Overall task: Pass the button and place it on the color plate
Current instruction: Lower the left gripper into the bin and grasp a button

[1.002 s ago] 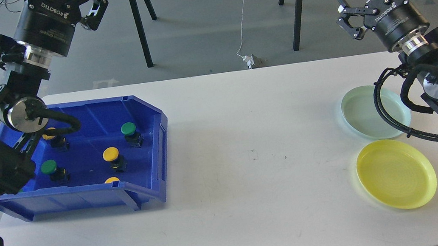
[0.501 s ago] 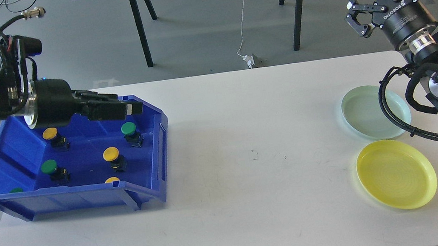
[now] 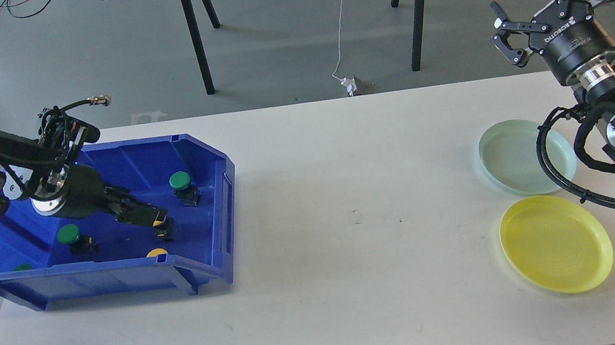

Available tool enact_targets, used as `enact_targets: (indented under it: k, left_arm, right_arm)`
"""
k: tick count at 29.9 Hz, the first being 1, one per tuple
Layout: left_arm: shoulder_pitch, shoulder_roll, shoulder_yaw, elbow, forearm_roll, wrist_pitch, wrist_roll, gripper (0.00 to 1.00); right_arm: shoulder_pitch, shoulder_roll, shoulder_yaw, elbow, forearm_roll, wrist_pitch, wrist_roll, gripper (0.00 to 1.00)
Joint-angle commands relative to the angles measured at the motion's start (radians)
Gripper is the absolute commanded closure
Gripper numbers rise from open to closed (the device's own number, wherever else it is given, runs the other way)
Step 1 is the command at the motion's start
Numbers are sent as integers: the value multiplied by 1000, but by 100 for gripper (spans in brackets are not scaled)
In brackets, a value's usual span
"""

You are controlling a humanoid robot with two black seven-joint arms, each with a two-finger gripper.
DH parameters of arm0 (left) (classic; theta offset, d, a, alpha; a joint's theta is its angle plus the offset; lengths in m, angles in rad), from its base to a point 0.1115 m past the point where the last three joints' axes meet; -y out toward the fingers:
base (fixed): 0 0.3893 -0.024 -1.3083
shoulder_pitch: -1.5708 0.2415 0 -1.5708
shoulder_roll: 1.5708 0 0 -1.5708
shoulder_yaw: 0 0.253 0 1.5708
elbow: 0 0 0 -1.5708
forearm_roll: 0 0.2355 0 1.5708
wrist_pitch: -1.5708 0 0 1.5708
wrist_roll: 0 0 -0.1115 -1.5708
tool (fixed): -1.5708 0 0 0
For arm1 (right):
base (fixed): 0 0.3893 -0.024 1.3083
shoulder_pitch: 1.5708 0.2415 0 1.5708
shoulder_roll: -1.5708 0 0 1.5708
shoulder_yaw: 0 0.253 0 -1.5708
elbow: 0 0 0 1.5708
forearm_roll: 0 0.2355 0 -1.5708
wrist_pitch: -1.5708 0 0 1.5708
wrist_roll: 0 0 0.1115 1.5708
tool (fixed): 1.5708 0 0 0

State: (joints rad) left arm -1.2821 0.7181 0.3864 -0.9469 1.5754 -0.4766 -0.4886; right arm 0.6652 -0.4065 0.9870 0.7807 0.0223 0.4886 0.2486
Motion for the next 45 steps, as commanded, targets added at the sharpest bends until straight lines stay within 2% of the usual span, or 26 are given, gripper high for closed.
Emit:
enact_targets:
  k: [1,5,11,18,26,30,31,32,36,37,39,40,45]
  left_arm:
    - [38,-46,-4,65,-6,3,0,4]
    - [40,-68,-1,98,-8,4,0,4]
    - [86,-167,-3,207,-9,6,0,4]
    - [113,-186,-8,223,-15,7,0,4]
    - [147,-258,-14,345,-17,9,0,5]
    - [164,-261,-12,353,-32,29,0,27]
    - [165,-261,-11,355,-28,42,0,37]
    - [171,-260,-9,356,-28,53,0,41]
    - [175,-259,-8,356,-20,62,0,47]
    - [175,-261,-6,356,-20,62,0,55]
    - [175,-259,0,356,-15,62,0,85]
    - [175,-259,2,356,-14,62,0,97]
    - [167,-250,2,355,-14,64,0,100]
  right_arm:
    - [-7,-2,2,0,-1,0,0,0]
    - [-7,-5,2,0,1,0,0,0]
    - [-7,-5,10,0,1,0,0,0]
    - [-22,-12,36,0,1,0,0,0]
    - [-32,-21,38,5,1,0,0,0]
    - [-38,-21,38,5,1,0,0,0]
    - [-39,-21,38,5,1,0,0,0]
    - [-42,-21,38,5,1,0,0,0]
    - [-44,-21,38,5,1,0,0,0]
    - [-47,-21,38,5,1,0,0,0]
    - [-50,-21,38,6,1,0,0,0]
    - [-50,-21,38,6,1,0,0,0]
    - [-55,-21,39,6,1,0,1,0]
